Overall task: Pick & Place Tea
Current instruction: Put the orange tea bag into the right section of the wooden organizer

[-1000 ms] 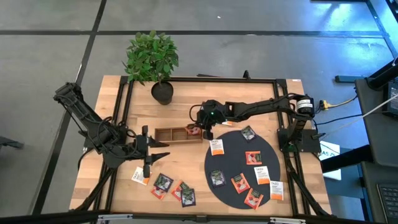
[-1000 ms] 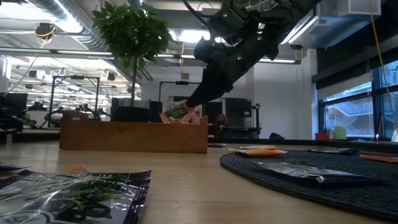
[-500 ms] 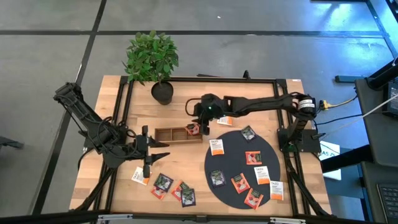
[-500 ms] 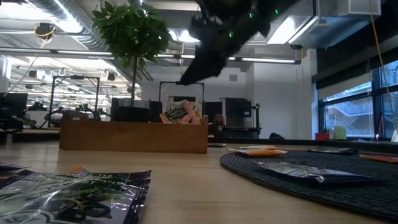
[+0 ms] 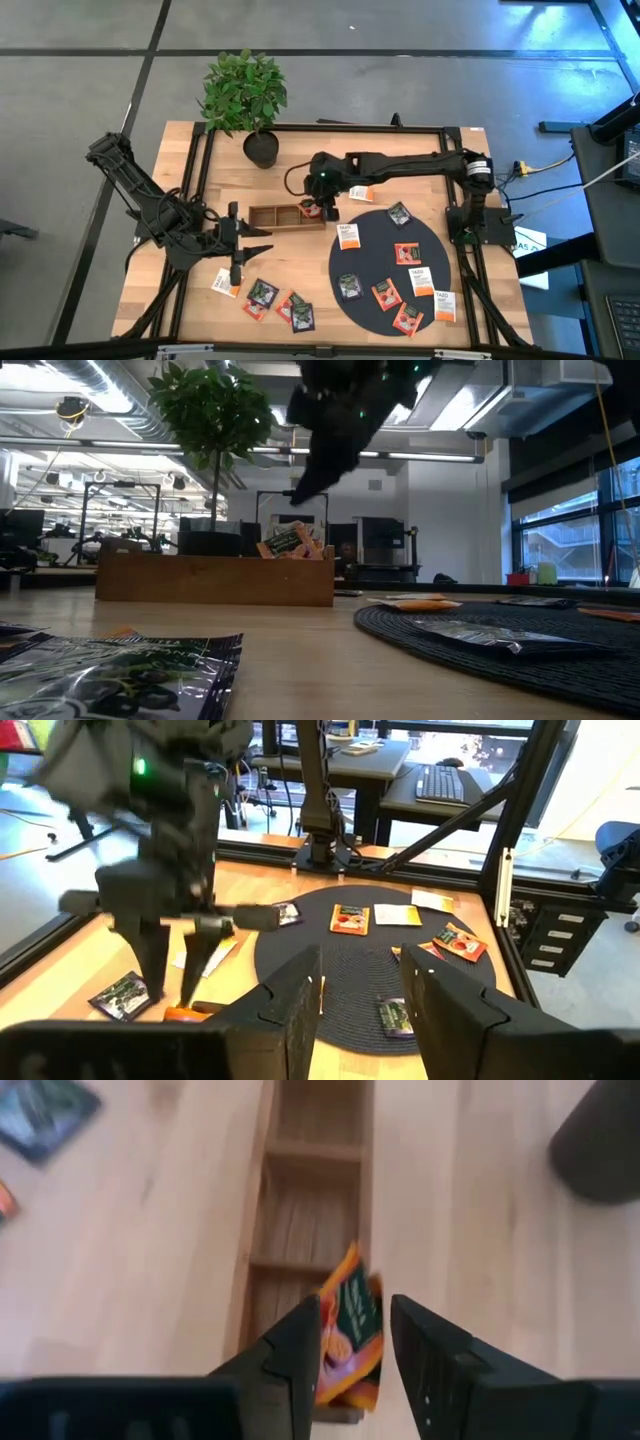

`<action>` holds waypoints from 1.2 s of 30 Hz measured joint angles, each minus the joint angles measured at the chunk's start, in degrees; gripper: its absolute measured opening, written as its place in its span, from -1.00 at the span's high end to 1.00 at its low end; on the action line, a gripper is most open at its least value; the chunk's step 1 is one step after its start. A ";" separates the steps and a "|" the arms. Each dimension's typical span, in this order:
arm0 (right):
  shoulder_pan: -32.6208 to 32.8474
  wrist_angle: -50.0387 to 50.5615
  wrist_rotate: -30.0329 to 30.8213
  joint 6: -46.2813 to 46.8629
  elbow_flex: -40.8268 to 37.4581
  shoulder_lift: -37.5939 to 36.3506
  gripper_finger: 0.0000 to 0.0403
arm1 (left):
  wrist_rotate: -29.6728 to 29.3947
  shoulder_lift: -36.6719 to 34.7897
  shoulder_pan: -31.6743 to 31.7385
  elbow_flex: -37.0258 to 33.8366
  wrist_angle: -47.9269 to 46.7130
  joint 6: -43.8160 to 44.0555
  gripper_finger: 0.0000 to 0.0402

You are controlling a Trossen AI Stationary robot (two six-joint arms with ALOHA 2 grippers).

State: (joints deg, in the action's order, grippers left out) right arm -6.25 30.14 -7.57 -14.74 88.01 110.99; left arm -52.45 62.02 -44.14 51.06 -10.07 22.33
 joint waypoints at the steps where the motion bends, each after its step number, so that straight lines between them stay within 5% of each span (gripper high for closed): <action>1: -0.01 0.31 0.00 -0.57 0.00 0.60 0.38 | 0.02 0.00 0.00 -0.01 -0.15 0.11 0.33; 8: -0.01 0.60 0.61 -0.83 0.00 2.39 0.38 | 0.02 0.00 0.02 0.00 -1.07 1.01 0.33; 13: 0.00 0.50 6.52 -3.44 0.00 2.39 0.38 | 0.02 0.00 0.00 0.01 -1.95 0.98 0.33; 25: 0.00 1.22 2.99 -1.75 -0.11 3.28 0.40 | 0.00 0.00 0.02 0.00 -3.56 0.98 0.34; 36: -0.22 -0.64 2.99 0.24 -0.09 3.24 0.96 | -0.17 0.00 0.02 0.01 -3.87 0.94 0.34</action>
State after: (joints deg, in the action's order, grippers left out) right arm -6.48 29.50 -4.58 -14.50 87.92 114.24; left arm -52.61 62.02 -44.12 51.06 -13.94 23.27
